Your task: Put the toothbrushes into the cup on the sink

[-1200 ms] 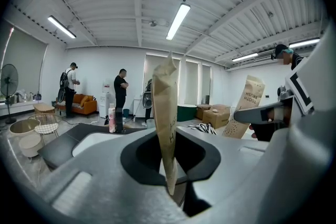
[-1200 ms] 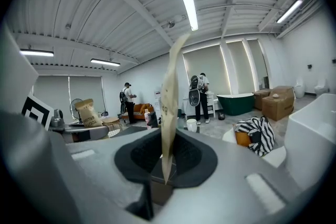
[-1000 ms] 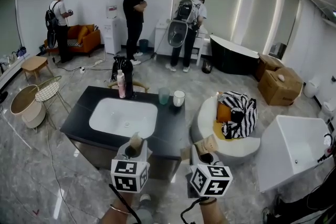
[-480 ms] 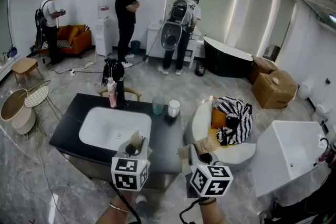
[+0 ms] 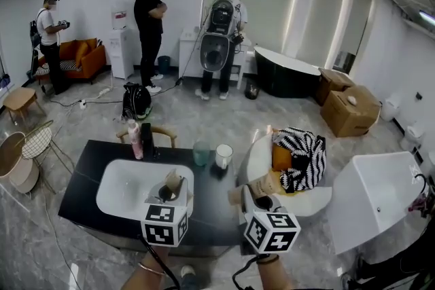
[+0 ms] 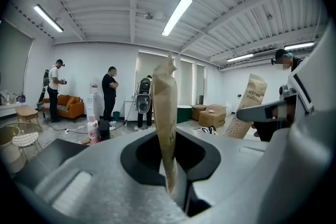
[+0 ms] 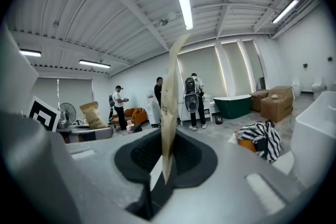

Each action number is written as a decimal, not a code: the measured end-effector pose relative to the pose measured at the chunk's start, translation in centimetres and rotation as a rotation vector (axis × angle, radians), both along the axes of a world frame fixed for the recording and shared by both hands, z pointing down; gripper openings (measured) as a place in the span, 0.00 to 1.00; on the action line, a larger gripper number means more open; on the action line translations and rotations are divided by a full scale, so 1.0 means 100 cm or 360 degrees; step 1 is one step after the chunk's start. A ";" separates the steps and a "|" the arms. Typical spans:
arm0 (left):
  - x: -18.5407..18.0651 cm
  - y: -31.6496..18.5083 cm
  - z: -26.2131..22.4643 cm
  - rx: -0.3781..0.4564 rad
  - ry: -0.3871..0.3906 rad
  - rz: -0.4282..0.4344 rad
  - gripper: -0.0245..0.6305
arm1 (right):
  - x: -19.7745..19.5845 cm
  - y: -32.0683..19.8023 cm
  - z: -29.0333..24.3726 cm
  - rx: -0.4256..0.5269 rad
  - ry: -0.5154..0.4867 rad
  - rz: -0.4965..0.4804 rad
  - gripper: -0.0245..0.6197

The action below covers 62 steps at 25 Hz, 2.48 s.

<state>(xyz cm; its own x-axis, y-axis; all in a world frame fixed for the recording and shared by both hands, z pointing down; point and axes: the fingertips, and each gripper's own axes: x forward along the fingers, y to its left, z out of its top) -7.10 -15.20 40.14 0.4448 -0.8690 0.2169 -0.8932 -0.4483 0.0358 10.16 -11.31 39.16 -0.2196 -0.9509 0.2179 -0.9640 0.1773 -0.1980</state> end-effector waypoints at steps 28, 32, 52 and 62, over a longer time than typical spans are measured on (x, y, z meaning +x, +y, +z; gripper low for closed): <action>-0.019 -0.114 0.031 -0.0120 0.0073 0.0101 0.09 | -0.025 -0.114 0.015 -0.0081 0.0034 0.0057 0.11; -0.011 -0.120 0.021 -0.0112 0.0056 0.0085 0.09 | -0.017 -0.128 0.008 -0.0072 0.0024 0.0031 0.11; 0.028 -0.142 0.024 -0.0117 0.0031 0.0019 0.09 | 0.025 -0.147 0.026 -0.0136 -0.0010 -0.0035 0.11; 0.042 -0.165 0.017 -0.0074 -0.0009 0.0020 0.09 | 0.035 -0.157 0.044 -0.0189 -0.0028 -0.0041 0.11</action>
<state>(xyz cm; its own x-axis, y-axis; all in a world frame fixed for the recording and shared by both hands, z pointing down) -2.91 -31.68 41.86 0.4543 -0.8522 0.2593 -0.8877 -0.4574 0.0519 13.65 -27.00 43.59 -0.2483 -0.9126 0.3248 -0.9557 0.1761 -0.2360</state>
